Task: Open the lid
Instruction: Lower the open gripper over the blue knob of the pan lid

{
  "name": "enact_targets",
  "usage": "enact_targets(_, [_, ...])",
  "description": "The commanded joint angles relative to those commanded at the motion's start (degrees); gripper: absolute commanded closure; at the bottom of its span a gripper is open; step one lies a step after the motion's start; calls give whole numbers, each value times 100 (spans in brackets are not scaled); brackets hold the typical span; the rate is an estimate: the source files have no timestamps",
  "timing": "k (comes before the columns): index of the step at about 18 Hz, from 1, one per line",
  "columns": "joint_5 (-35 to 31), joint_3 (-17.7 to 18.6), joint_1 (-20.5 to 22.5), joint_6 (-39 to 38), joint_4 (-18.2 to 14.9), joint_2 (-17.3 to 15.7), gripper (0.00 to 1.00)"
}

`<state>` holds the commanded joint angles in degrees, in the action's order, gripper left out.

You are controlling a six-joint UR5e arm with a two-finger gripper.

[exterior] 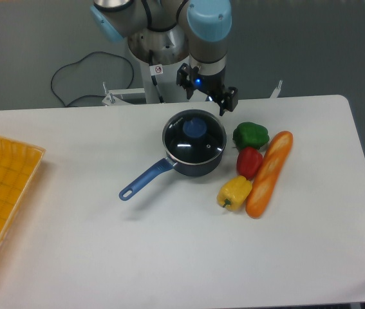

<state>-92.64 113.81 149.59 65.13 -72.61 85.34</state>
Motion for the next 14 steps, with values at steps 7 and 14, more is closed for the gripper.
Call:
enact_targets(7, [-26, 282, -149, -246, 528, 87, 0])
enact_targets(14, [157, 256, -202, -246, 888, 421, 0])
